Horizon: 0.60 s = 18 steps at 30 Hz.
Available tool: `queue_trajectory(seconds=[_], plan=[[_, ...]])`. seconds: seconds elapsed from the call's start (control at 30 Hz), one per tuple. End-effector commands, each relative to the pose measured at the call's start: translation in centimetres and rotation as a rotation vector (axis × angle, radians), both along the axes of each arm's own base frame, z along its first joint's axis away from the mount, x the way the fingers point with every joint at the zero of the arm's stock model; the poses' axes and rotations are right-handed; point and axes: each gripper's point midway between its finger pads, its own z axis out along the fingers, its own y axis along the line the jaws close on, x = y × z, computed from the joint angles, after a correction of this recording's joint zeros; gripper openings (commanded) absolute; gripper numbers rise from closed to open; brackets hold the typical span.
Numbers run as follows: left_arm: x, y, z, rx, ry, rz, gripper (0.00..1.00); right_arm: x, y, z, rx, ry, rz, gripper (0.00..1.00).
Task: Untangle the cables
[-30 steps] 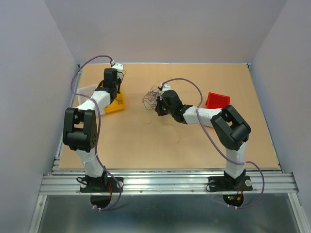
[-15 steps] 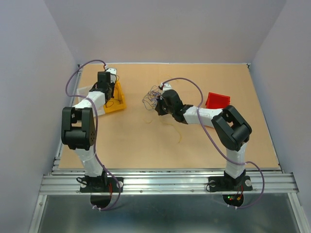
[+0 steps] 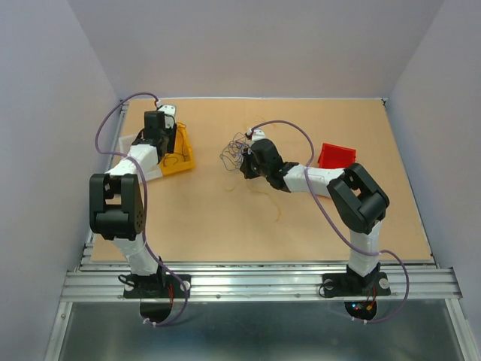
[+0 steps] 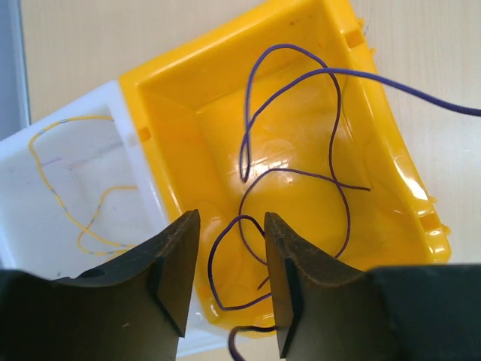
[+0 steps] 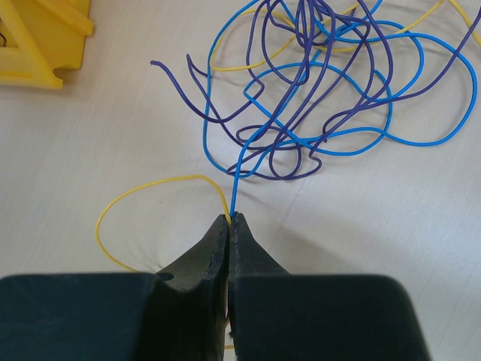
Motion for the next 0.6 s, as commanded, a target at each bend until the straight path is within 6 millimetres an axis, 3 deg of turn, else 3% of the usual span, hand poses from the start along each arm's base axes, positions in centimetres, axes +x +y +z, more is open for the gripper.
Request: queue_trajectory(seconds=[0.0, 0.23, 0.3, 0.33, 0.37, 0.47, 0.57], plan=[[0.3, 0.6, 5.4, -0.006, -0.153, 0.013, 0.53, 0.5, 0.5, 2.4, 0.048, -0.052, -0.002, 0.00], [-0.5, 0.8, 7.3, -0.005, -0.202, 0.004, 0.56, 0.6, 0.8, 2.4, 0.053, -0.049, 0.005, 0.00], [-0.5, 0.4, 6.7, -0.005, -0.179, -0.022, 0.56, 0.6, 0.9, 2.4, 0.056, -0.047, 0.007, 0.01], [-0.8, 0.4, 5.2, 0.002, -0.120, -0.030, 0.56, 0.6, 0.9, 2.4, 0.057, -0.046, 0.010, 0.01], [-0.4, 0.7, 5.2, 0.015, -0.108, -0.020, 0.56, 0.6, 1.0, 2.4, 0.058, -0.047, 0.013, 0.01], [-1.1, 1.0, 2.8, 0.040, 0.001, -0.025, 0.54, 0.6, 1.0, 2.4, 0.061, -0.045, 0.013, 0.00], [-1.8, 0.4, 2.3, 0.030, 0.054, -0.069, 0.54, 0.7, 1.1, 2.4, 0.062, -0.044, 0.016, 0.01]])
